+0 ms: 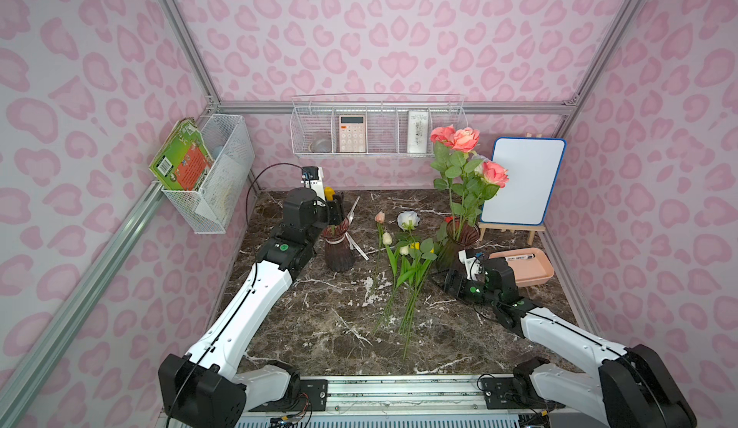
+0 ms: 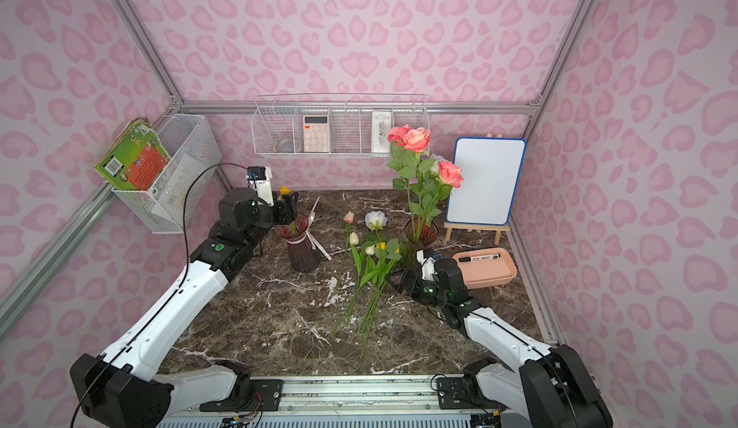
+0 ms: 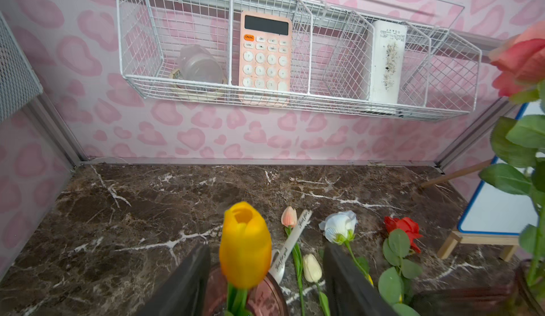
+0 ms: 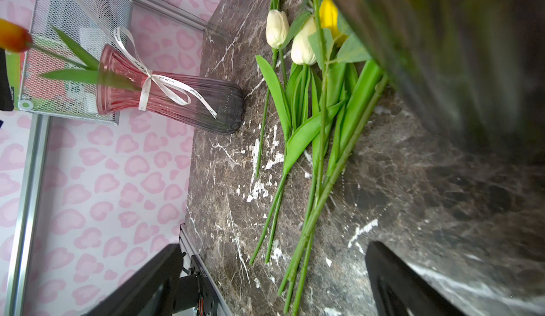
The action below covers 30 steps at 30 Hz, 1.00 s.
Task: Arrange the flowers in different vases according to their variety
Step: Pick up the flower at the center of the board.
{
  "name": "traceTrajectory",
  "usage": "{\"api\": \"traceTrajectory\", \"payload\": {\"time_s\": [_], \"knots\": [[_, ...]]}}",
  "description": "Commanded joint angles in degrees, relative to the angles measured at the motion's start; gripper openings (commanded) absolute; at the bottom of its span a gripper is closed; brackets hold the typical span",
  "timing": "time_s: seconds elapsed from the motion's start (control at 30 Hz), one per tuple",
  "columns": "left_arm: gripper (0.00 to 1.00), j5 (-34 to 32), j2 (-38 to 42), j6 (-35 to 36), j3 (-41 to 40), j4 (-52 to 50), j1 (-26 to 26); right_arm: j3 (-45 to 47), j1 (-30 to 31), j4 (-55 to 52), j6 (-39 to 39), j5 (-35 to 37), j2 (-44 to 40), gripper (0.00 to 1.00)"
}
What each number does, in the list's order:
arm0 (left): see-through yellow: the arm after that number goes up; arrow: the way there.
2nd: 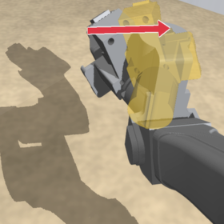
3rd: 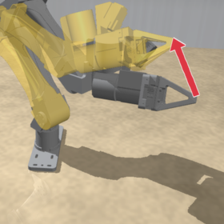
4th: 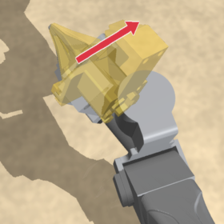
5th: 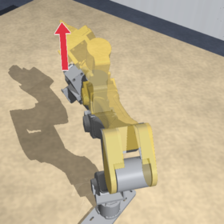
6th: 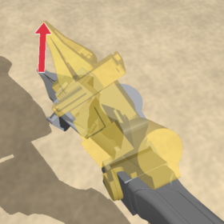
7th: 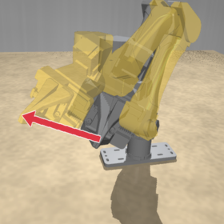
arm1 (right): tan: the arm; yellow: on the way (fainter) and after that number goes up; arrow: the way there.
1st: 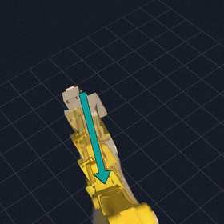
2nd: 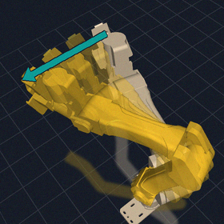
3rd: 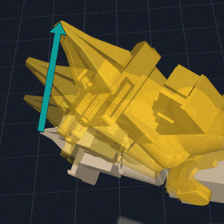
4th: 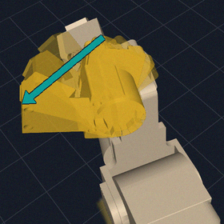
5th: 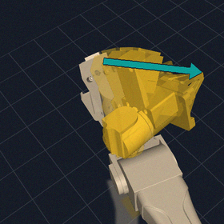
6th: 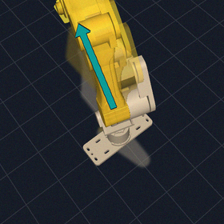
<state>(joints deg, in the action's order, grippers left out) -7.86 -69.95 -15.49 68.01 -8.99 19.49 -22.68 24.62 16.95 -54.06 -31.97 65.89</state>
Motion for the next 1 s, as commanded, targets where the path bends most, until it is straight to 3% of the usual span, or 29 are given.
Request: {"api": "traceTrajectory", "payload": {"time_s": [0.0,0.2,0.33,0.7,0.97], "knots": [[0.76,3.0,2.2,-4.4,-0.5,-6.6,1.1,-1.3,-0.2,3.4,-0.4,-5.1,2.0,0.99],[0.99,-1.4,7.6,-4.7,-2.0,-13.8,7.7,-1.3,-0.1,3.4,2.0,-5.1,1.7,0.99],[0.99,-2.9,11.2,-5.3,-3.4,-16.7,11.9,-0.1,0.1,3.0,4.1,-2.5,-1.7,0.99],[0.98,0.4,15.1,-5.5,-5.8,-29.3,15.3,1.3,0.2,3.0,7.7,2.0,-10.9,0.99],[0.84,2.9,17.3,-6.4,-5.2,-37.7,19.3,2.9,0.3,3.8,9.0,4.8,-16.2,0.99]]}}
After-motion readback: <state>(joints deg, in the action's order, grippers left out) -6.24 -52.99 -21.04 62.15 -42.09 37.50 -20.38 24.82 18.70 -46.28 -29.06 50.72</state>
